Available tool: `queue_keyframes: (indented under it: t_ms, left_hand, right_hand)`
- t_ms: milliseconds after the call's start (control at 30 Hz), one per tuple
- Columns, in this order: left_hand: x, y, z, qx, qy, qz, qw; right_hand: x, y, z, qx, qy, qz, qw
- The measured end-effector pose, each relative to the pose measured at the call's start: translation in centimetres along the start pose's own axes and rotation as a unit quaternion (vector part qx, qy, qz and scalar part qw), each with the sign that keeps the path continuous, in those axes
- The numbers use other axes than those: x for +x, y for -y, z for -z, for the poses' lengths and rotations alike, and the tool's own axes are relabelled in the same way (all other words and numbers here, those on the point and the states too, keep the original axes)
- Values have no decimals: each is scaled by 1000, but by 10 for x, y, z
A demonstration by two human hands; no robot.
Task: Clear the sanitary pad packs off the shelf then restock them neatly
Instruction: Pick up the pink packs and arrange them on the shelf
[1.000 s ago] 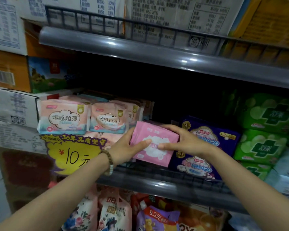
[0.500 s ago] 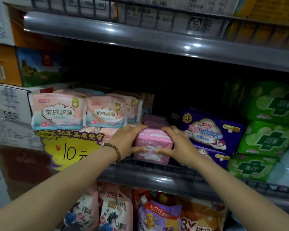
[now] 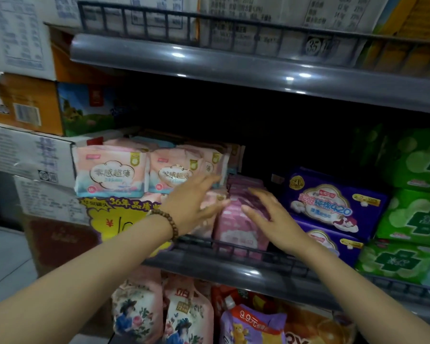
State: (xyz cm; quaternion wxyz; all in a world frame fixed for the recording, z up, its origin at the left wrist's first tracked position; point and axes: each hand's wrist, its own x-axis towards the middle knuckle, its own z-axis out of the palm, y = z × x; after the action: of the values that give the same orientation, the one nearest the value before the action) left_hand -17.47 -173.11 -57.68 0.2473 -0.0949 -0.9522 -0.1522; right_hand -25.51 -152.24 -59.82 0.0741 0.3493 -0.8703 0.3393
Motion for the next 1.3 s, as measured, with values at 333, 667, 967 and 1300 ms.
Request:
queue_keyframes:
  t_ms: [333, 667, 967, 1300]
  left_hand:
    - [-53, 123, 81, 66, -190, 244, 949]
    - [-55, 147, 89, 133, -130, 221, 958]
    - [-38, 149, 88, -20, -85, 203, 975]
    - [-26, 153, 91, -111, -61, 229, 965]
  right_hand:
    - [81, 80, -66, 170, -45, -50, 983]
    - [114, 91, -79, 227, -68, -137, 962]
    - [111, 83, -58, 140, -111, -158, 971]
    - [83, 94, -62, 140, -182, -129, 965]
